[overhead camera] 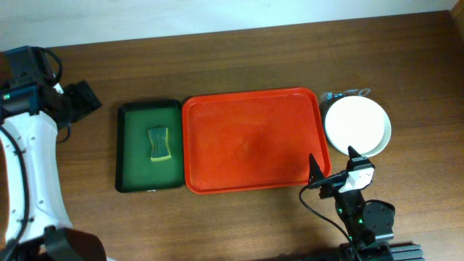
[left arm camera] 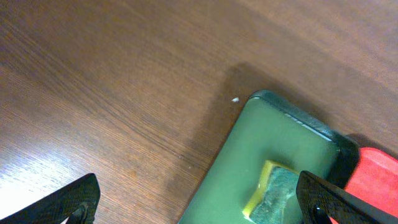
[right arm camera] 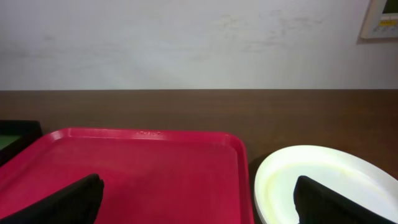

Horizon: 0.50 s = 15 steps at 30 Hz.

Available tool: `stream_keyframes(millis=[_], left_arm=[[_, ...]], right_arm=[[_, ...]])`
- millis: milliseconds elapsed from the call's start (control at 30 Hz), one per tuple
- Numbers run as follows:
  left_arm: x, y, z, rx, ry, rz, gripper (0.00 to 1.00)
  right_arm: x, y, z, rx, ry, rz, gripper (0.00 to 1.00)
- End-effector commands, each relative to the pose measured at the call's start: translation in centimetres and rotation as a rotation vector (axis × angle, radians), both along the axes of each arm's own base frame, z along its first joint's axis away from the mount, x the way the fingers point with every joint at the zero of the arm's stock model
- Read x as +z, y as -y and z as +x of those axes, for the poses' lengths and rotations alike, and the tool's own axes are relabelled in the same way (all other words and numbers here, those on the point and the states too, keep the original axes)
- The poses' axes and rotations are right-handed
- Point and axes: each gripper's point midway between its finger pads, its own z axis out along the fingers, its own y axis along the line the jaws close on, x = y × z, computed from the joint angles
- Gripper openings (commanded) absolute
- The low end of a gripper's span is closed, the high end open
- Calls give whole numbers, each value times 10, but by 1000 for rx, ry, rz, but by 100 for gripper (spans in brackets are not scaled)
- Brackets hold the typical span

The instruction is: Clean dirty plates on tray and stack at the side

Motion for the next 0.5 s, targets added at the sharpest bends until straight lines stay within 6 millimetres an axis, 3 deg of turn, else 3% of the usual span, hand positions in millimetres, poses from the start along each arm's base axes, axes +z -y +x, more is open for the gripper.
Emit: stream_keyframes(millis=[0,67,133,233,267,333,467], left_arm=[[95,23,-36,-28,252,47,99],[145,44,-68,-74,405,67,99],[194,65,-112,-124,573,81,99],[237,77,-175,-152,760,96,99],[252,78,-208,-146,842,110,99],[260,81,-248,-147,917,117,99],[225,74,-301,-106,867,143,99]], right_arm=[[-2,-2,-1,11,-2,11,98],[-2,-2,-1,11,-2,11,98],[-2,-2,-1,11,-2,11,98],[-2,-2,-1,11,-2,11,98],[-2,-2,-1,11,-2,11,98],[-2,-2,-1,11,-2,11,98],[-2,-2,-1,11,-2,11,98]])
